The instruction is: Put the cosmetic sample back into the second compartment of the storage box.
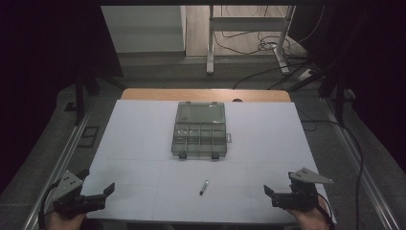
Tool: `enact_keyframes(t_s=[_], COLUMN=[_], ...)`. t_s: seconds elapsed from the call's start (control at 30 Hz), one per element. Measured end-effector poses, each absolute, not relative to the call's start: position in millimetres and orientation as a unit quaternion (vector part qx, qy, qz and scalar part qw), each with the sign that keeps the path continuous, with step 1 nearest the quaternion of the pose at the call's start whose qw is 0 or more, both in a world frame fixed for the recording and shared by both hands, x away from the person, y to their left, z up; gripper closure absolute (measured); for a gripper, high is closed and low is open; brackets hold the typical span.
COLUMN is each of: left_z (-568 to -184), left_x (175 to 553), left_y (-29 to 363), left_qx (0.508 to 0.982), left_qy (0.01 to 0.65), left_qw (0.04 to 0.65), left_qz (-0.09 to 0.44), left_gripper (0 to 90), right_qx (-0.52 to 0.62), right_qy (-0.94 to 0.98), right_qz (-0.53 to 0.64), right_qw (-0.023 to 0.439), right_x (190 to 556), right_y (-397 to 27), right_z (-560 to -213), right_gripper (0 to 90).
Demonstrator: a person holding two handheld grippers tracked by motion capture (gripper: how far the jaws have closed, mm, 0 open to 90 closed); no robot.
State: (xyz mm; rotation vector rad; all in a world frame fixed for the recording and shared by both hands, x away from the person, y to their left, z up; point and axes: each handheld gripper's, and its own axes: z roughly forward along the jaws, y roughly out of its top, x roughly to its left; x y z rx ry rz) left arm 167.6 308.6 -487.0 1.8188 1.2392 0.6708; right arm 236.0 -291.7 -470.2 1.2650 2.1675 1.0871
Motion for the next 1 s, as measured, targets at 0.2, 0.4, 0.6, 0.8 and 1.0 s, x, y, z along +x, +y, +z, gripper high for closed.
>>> enact_keyframes(t_s=[0.2,0.4,0.6,0.8,1.0], left_z=[-487.3,-487.6,-487.5,-487.7,-487.8], left_x=[168.4,169.5,170.2,171.3,172.6], left_y=[308.4,309.5,308.8,308.6,309.2], left_qx=[0.725,0.721,0.725,0.727,0.726], left_qy=[0.493,0.500,0.497,0.497,0.498], left_qw=[0.403,0.404,0.401,0.401,0.403], left_qz=[0.263,0.258,0.257,0.254,0.250], left_gripper=[1.1,1.6,1.7,1.8,1.8], right_qx=[0.446,0.445,0.445,0.443,0.436], right_qy=[0.781,0.784,0.785,0.787,0.790], right_qz=[0.392,0.390,0.390,0.390,0.393], right_qw=[0.195,0.187,0.184,0.180,0.175], right_x=[236.5,238.0,238.2,238.9,239.8], right_y=[-290.5,-290.4,-290.7,-290.5,-288.3], right_z=[-470.3,-471.0,-471.2,-471.1,-470.9], right_gripper=[0.0,0.0,0.0,0.0,0.0])
